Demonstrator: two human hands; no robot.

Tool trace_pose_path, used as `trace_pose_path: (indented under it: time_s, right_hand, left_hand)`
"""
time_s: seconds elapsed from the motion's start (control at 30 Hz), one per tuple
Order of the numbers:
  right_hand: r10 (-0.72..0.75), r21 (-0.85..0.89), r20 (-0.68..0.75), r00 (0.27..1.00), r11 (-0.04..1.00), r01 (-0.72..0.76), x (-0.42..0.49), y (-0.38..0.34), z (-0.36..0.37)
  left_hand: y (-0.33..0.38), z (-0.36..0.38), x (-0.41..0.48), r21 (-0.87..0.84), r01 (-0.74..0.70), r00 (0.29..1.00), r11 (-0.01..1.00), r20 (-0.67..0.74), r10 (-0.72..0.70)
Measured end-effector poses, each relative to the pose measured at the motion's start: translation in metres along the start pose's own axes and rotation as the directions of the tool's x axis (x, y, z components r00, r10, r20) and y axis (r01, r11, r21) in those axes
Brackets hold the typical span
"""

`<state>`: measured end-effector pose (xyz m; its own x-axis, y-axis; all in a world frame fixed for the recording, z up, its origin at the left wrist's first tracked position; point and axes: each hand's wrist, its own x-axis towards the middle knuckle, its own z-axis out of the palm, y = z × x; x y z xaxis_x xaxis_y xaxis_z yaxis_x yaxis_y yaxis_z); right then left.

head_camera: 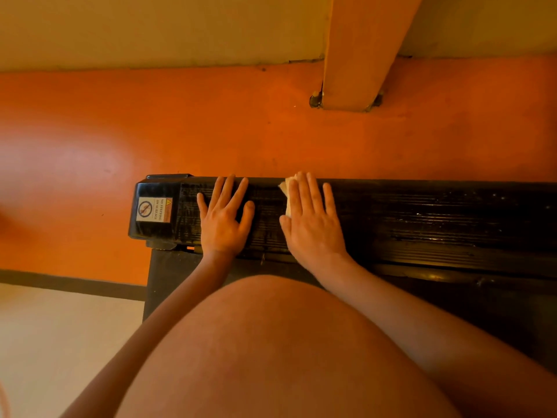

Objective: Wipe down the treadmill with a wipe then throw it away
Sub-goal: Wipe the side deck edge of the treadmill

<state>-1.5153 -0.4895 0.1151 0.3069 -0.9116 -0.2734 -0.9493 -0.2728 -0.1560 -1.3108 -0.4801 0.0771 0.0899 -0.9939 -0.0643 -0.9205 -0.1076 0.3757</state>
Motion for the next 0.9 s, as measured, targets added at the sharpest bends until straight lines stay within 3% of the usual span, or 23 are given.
trace_pose_path:
  time_s: [0.2, 0.4, 0.63, 0.77, 0.9]
  right_hand:
    - [-0.095, 0.022, 0.062, 0.994, 0.995, 0.094, -0.037, -0.001, 0.014]
    - [0.046, 0.034, 0.015, 0.999, 0.998, -0.046, 0.001, -0.005, -0.001]
    - [-0.064, 0.038, 0.101, 0.993, 0.997, 0.061, -0.047, -0.008, 0.019]
    - [0.017, 0.021, 0.025, 1.0, 1.0, -0.018, -0.01, 0.001, 0.002]
    - [0.033, 0.066, 0.046, 0.998, 0.997, -0.036, -0.024, -0.002, 0.007]
  left_hand:
    - [-0.002, -0.001, -0.002, 0.001, 0.004, 1.0, 1.0, 0.004, -0.004]
    - [-0.001, -0.002, -0.001, -0.006, -0.002, 1.0, 1.0, 0.014, 0.002]
    - [-0.002, -0.002, -0.001, 0.006, 0.008, 1.0, 1.0, 0.022, -0.008]
    - [0.001, -0.001, 0.0, 0.0, 0.0, 1.0, 1.0, 0.022, 0.0]
    - [0.0, -0.003, -0.001, -0.001, 0.001, 1.0, 1.0, 0.025, -0.001]
